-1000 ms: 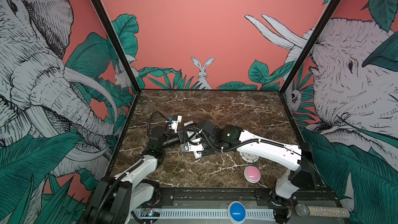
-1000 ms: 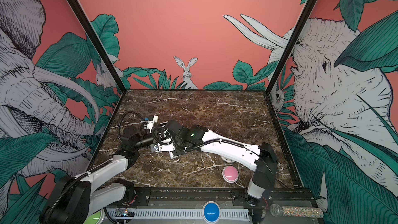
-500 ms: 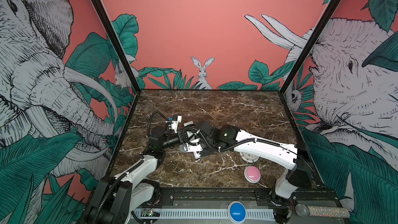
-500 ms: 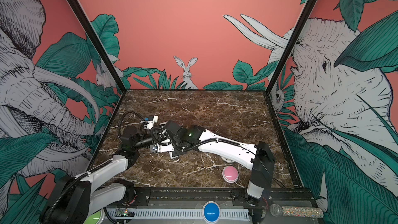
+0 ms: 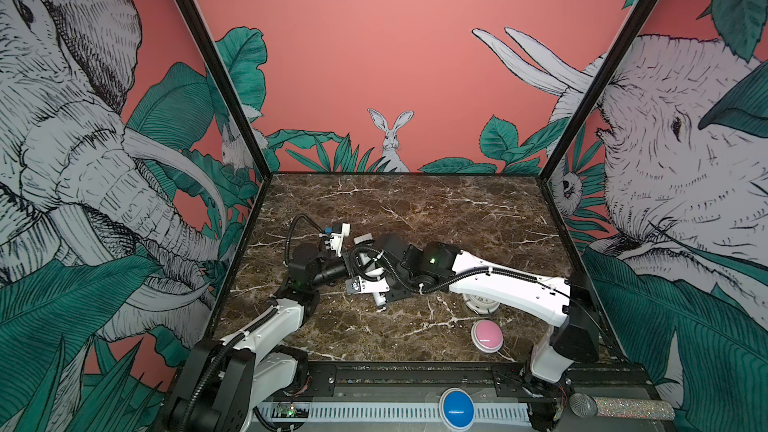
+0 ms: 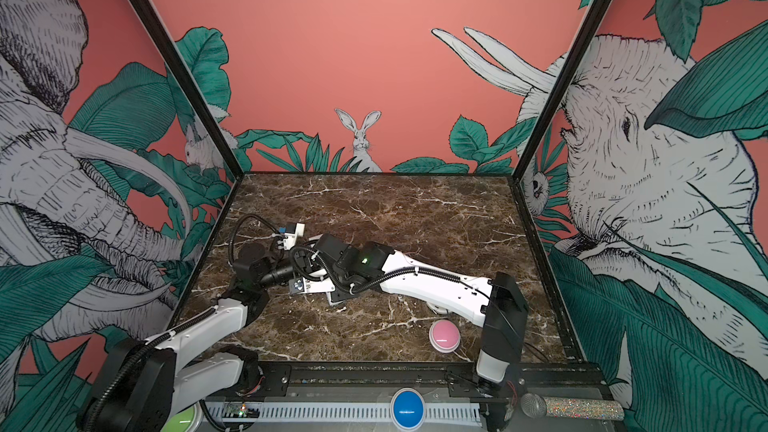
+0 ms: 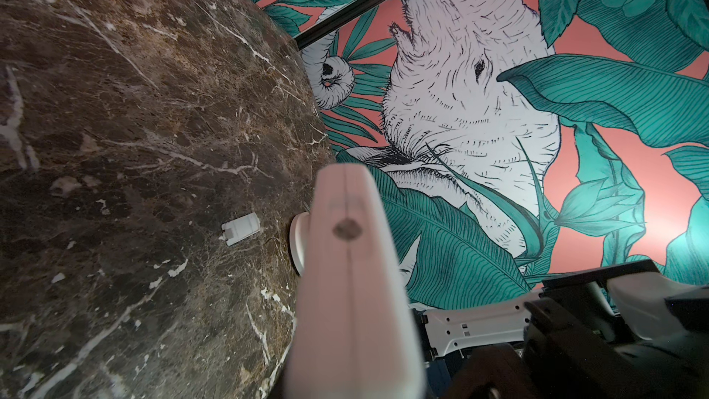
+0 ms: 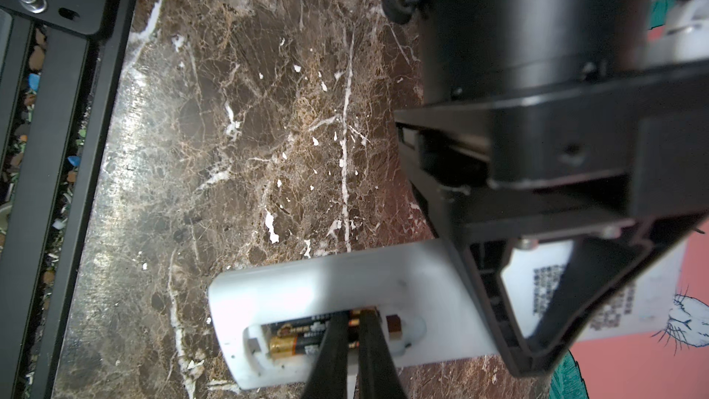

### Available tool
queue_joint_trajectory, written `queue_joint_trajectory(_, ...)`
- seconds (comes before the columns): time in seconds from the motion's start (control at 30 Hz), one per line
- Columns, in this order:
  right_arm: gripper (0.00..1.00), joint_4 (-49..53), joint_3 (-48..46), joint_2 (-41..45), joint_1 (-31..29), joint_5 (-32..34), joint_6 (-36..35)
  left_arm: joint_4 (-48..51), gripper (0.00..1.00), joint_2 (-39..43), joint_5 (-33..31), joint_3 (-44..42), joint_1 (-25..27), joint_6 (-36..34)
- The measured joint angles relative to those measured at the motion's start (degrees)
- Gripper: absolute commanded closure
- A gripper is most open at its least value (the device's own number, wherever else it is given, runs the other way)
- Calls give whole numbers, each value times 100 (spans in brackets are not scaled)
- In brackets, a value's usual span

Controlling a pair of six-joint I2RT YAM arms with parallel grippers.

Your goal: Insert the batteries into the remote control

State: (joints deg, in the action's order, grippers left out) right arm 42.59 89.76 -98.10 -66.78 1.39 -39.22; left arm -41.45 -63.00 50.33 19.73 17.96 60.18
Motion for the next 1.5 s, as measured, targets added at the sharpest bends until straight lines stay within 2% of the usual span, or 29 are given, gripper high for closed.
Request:
queue_joint_trajectory(0.43,68,-9,9,201,-22,-46,286,7,100,9,-2,0,0,-4)
queue_joint_trajectory(0.9,46,-142,-756,1475,55,11,916,278,100,11,-105,0,-46,-190)
queue_joint_trajectory(1.1,39,-118,-1097,1622,581,-127,1381,345,100,11,-129,0,-133,-260)
queue_joint_trajectory(1.3,32,-133,-1274,1613,1290,-566,1792,385,100,11,-122,0,-201,-289)
queue_joint_trajectory(1.5,33,-109,-1276,1250,1700,-638,1956,380,100,11,-118,-17,-251,-291)
